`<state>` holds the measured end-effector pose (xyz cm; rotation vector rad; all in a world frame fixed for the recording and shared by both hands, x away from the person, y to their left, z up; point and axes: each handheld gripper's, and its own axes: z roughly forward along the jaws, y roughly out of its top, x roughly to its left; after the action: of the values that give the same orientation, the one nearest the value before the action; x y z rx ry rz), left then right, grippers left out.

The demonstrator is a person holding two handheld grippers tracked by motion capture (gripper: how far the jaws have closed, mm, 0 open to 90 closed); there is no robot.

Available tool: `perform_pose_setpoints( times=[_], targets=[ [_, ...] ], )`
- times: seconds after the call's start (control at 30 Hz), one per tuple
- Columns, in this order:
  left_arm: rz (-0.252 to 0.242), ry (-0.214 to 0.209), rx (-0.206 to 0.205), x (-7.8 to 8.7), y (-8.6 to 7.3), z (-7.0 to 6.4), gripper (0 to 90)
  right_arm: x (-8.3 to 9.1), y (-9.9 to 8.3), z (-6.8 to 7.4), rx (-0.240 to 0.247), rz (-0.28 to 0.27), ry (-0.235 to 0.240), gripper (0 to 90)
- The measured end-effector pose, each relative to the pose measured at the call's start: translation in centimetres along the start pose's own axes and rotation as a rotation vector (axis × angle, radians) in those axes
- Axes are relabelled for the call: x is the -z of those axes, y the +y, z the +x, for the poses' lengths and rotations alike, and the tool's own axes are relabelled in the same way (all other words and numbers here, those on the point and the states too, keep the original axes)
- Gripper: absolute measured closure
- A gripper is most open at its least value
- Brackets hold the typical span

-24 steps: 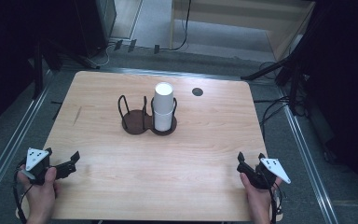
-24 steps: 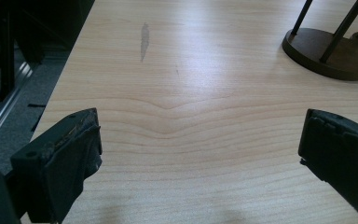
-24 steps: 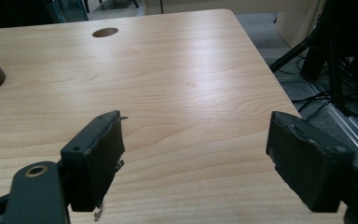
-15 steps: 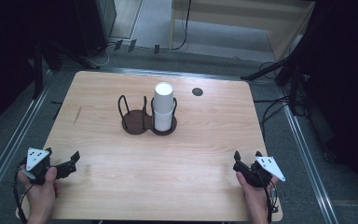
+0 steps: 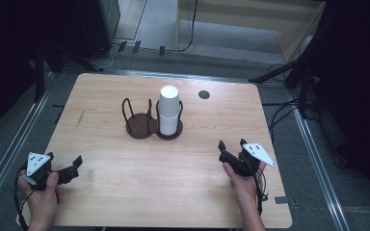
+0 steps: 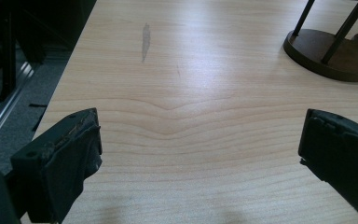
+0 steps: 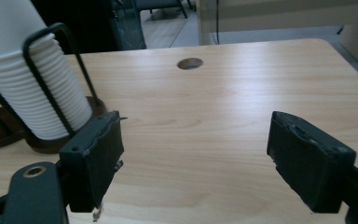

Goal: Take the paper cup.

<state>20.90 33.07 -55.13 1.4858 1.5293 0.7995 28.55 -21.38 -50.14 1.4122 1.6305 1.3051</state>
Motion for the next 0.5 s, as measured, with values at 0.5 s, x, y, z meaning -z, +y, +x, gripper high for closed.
perform_pose_setpoints(
  times=[0.5],
  targets=[
    [-0.001, -0.008, 0.005, 0.1, 0.0, 0.1, 0.0, -4.8, 3.1, 8.0, 0.094, 0.032, 0.118, 16.6]
  ],
)
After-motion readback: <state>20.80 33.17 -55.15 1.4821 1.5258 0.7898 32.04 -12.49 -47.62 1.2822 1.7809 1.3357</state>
